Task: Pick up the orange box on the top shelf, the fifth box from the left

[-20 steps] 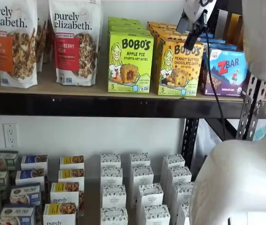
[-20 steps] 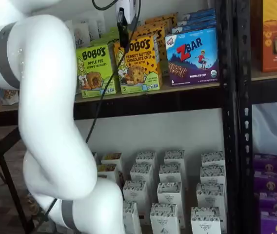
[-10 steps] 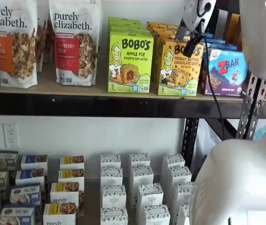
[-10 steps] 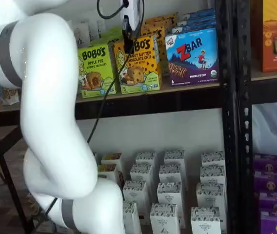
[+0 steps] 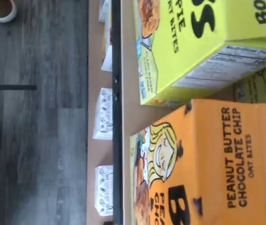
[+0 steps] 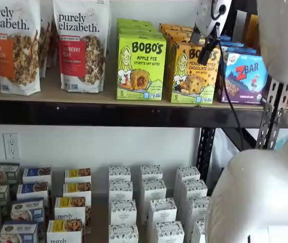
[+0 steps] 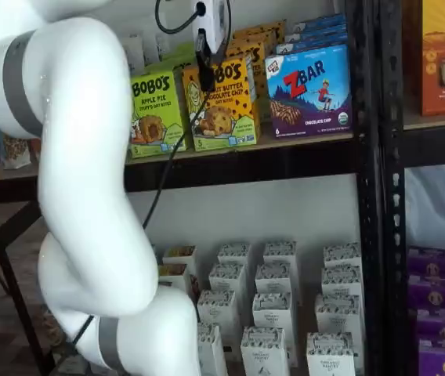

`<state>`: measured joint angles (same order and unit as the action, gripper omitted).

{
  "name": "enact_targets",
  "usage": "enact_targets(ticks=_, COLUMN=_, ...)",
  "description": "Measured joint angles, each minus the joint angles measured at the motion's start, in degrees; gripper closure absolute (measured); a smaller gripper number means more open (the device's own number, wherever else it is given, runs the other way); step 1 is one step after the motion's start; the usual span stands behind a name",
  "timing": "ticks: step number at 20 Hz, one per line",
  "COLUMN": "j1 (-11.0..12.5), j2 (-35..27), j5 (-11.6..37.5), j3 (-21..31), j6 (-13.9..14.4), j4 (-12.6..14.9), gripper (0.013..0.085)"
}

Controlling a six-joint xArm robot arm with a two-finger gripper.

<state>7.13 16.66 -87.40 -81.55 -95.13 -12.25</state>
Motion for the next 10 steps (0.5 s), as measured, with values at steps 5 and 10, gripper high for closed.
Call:
enact_targets(ticks=5, j1=-1.1, j2=-0.8, j5=-1.3, j3=-0.8, j6=0.8, j4=1.6, gripper=0.0130)
enact_targets(ticks=10, j1=-1.9, j2=-0.1, j5=1.2, j3=1.0, j6=1.3, j4=2.5, gripper=0.0130)
